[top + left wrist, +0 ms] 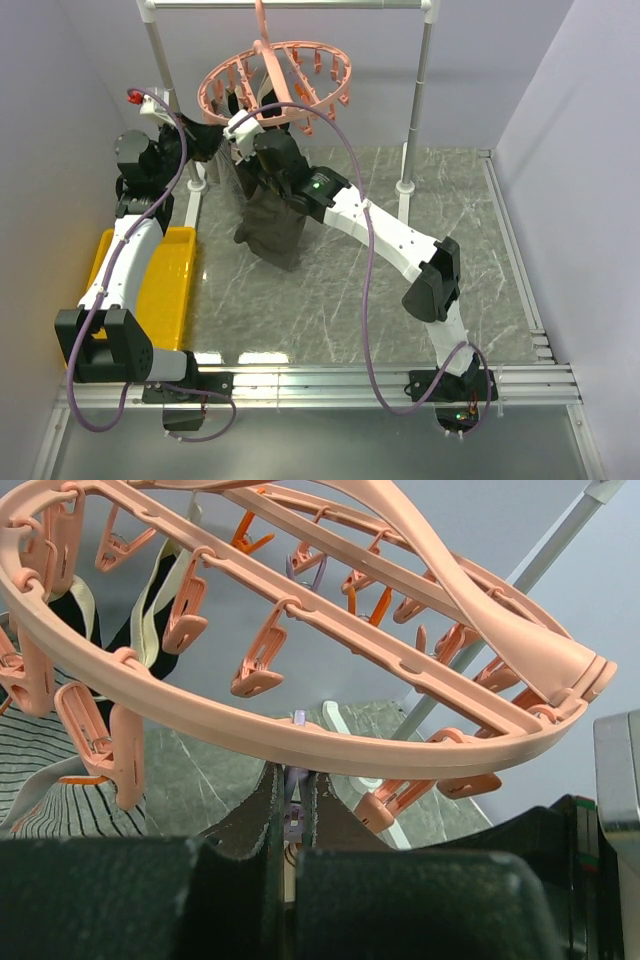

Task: Clip the underwear to the hanger

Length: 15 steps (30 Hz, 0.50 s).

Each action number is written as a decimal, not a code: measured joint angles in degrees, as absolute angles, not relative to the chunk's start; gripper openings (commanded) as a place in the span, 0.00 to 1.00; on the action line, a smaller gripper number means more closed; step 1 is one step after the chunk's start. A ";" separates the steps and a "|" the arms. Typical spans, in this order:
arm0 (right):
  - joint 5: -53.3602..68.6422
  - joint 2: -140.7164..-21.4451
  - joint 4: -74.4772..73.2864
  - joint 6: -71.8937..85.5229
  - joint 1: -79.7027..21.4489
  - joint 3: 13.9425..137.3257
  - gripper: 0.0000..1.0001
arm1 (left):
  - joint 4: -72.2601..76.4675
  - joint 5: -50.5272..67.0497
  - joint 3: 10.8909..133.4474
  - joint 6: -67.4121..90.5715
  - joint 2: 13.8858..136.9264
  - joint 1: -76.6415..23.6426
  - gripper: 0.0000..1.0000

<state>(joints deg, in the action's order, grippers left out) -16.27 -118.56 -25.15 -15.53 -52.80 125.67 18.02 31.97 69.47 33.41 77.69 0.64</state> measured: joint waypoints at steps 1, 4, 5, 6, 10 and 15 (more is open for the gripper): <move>-16.58 -118.56 -24.97 -15.64 -52.71 125.69 0.00 | 17.91 32.01 69.45 33.34 77.69 0.64 0.00; -17.39 -118.58 -24.84 -16.03 -52.49 125.80 0.00 | 17.63 32.14 69.47 32.99 77.69 0.64 0.00; -17.61 -118.78 -24.88 -16.19 -52.49 126.17 0.00 | 17.47 32.14 69.45 32.82 77.69 0.64 0.00; -17.72 -119.02 -24.86 -16.23 -52.49 126.61 0.00 | 17.30 32.12 69.47 32.58 77.69 0.64 0.00; -17.74 -119.46 -24.82 -16.38 -52.49 128.01 0.00 | 16.80 32.03 69.47 31.94 77.69 0.30 0.00; -17.54 -119.50 -24.93 -16.36 -52.47 130.13 0.00 | 16.36 32.05 69.47 30.79 77.69 -0.89 0.00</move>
<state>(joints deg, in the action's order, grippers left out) -17.54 -119.50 -24.93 -16.36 -52.47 130.13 16.36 32.05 69.47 30.79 77.69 -0.89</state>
